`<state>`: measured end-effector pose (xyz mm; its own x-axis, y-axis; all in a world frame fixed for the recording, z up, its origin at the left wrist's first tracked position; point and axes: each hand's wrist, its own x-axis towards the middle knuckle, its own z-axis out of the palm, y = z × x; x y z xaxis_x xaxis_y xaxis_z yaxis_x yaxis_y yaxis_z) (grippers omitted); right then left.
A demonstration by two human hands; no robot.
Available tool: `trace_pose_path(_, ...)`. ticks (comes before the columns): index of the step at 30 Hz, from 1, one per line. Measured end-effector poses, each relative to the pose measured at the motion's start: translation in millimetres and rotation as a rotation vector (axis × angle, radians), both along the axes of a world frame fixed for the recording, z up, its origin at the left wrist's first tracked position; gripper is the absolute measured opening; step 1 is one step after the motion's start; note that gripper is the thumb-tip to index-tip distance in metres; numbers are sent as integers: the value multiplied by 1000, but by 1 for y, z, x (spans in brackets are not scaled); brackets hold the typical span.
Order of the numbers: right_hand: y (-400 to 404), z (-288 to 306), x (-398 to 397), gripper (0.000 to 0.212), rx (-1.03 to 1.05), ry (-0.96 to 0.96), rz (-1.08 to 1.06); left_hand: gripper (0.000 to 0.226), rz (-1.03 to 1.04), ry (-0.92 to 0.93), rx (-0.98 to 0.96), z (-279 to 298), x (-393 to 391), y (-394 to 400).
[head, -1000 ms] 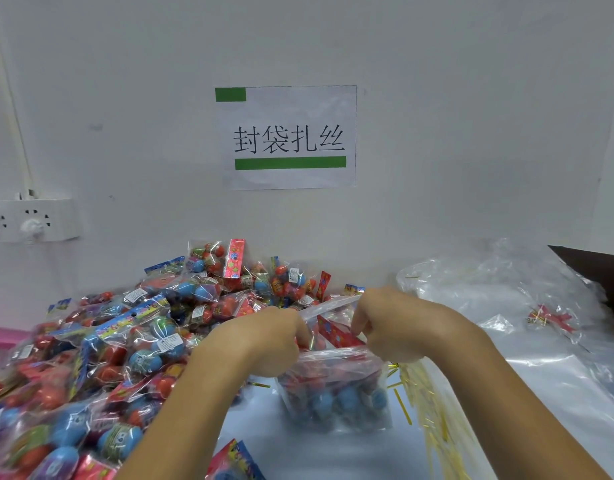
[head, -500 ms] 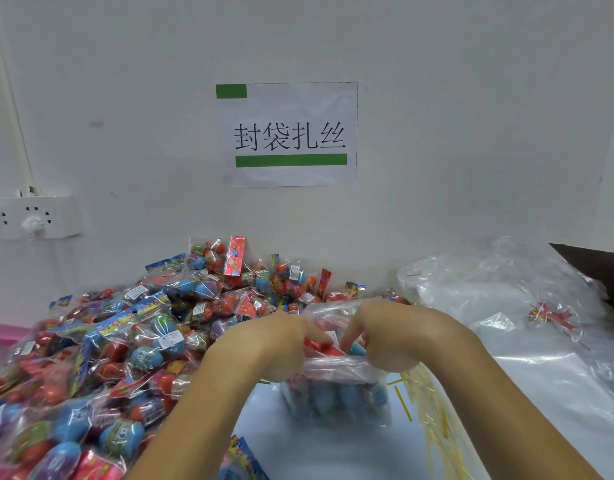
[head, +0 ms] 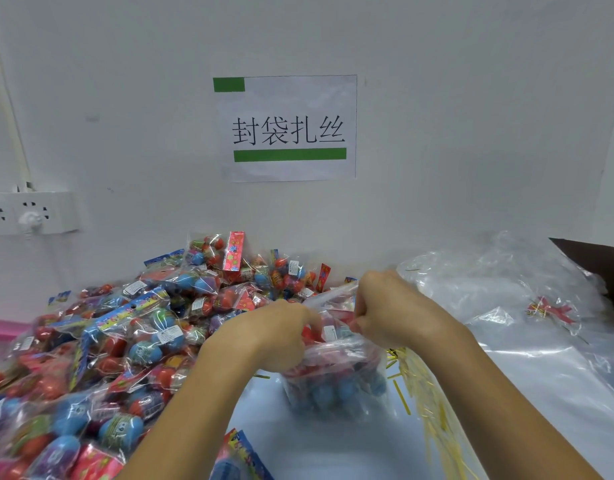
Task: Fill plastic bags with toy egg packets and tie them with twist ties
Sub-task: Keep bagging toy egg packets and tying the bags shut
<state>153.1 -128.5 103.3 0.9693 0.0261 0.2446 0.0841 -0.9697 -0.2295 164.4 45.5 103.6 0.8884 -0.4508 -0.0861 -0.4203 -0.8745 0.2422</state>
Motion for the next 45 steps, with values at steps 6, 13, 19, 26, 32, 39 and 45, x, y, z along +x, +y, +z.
trace_pose_path(6,5,-2,-1,27,-8,43,122,59,9,-105,-105,9,1,8)
trace_pose_path(13,17,-5,-5,41,-57,7,54,57,15,-116,-89,13,1,12)
trace_pose_path(19,18,-3,-7,40,-6,-61,-40,58,22,-113,-65,13,1,12)
trace_pose_path(26,14,-6,-3,22,57,-84,41,53,30,-156,-94,12,2,12)
trace_pose_path(32,20,-8,-2,19,0,-60,63,52,24,-205,-133,13,3,12)
trace_pose_path(39,31,-16,-4,29,-78,-65,17,54,39,-179,-118,14,2,13)
trace_pose_path(45,32,-16,-5,20,-27,-89,-19,58,49,-135,-87,15,1,13)
